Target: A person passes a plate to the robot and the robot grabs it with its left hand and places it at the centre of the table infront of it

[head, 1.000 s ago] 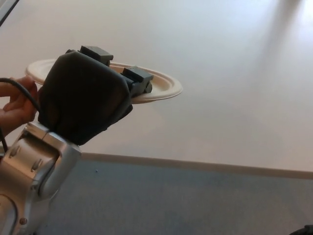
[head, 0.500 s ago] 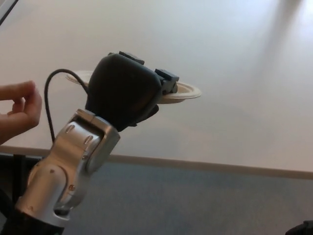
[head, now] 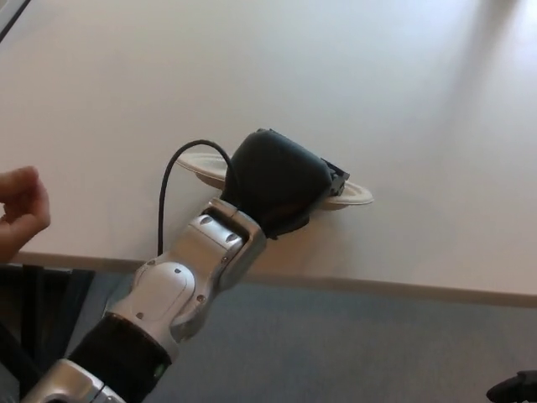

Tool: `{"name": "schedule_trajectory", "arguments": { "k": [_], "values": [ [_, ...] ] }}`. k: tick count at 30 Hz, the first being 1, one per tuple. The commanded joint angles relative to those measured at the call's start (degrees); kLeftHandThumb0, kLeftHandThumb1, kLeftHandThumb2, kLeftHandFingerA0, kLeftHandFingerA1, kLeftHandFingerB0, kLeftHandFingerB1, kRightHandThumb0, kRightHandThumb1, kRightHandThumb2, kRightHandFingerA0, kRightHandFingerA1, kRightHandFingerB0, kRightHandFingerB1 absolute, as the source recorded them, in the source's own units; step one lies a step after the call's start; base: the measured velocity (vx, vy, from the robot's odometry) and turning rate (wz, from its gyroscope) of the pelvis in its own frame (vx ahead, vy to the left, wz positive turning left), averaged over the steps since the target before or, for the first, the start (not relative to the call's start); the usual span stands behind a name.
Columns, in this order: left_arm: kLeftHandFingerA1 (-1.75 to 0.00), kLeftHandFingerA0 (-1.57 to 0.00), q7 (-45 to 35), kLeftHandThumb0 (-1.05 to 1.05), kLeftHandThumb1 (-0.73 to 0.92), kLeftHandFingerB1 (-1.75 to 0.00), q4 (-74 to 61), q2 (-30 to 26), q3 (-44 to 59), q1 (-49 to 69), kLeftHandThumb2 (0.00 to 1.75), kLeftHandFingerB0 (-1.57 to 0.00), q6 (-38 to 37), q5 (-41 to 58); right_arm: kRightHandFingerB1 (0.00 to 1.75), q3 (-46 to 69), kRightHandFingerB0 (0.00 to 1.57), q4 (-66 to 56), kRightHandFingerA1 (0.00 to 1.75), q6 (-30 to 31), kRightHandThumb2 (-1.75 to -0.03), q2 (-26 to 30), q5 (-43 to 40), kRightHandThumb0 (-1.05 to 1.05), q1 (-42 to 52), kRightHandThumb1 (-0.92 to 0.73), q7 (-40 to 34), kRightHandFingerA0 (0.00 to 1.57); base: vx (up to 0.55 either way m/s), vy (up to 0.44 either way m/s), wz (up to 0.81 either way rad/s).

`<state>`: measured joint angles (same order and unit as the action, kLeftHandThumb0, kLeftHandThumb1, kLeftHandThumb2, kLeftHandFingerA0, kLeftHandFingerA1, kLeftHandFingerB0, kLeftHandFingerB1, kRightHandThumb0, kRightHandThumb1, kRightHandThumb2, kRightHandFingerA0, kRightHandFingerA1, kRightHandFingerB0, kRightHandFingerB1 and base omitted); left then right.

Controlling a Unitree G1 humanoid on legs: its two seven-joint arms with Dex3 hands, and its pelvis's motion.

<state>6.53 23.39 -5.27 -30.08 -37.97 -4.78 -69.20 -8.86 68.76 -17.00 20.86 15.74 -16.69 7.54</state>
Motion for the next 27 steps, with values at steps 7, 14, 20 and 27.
{"name": "schedule_trajectory", "arguments": {
  "k": [7, 14, 20, 27],
  "values": [
    [-1.33, -0.91, 2.4, -0.39, 0.45, -0.56, 13.1, 0.1, -3.6, -2.8, 0.68, -0.78, 6.2, 0.7, 0.54, -1.1, 0.55, 0.0, 0.70, -0.2, -0.58, 0.3, 0.5, -0.57, 0.0, -0.63, 0.9, 0.69, 0.00, 0.000, 0.00],
    [-1.13, -0.86, -4.2, -0.39, 0.77, -0.36, 16.2, 1.0, -1.6, -4.8, 0.63, -0.45, 11.7, 4.7, 0.54, -2.2, 0.55, -0.2, 0.69, -0.7, -0.59, 0.6, 1.2, -0.57, -1.1, -0.65, 0.6, 0.70, 0.00, 0.000, 0.00],
    [-0.13, -0.02, -27.5, -0.86, 0.53, -0.03, 16.3, 2.7, -0.4, -10.0, 0.87, 0.00, 20.1, 8.1, 0.53, -1.9, 0.52, -0.5, 0.68, 0.4, -0.58, 0.4, 0.8, -0.58, -1.6, -0.65, 0.8, 0.67, 0.00, 0.000, 0.00],
    [-0.05, 0.00, -35.3, -0.87, 0.52, 0.00, 14.4, 2.2, 1.6, -11.6, 0.89, 0.00, 21.9, 11.4, 0.53, -2.2, 0.50, -0.6, 0.68, 0.8, -0.58, 0.2, 1.1, -0.56, -2.5, -0.66, 1.1, 0.67, 0.00, 0.000, 0.00]
  ]
}}
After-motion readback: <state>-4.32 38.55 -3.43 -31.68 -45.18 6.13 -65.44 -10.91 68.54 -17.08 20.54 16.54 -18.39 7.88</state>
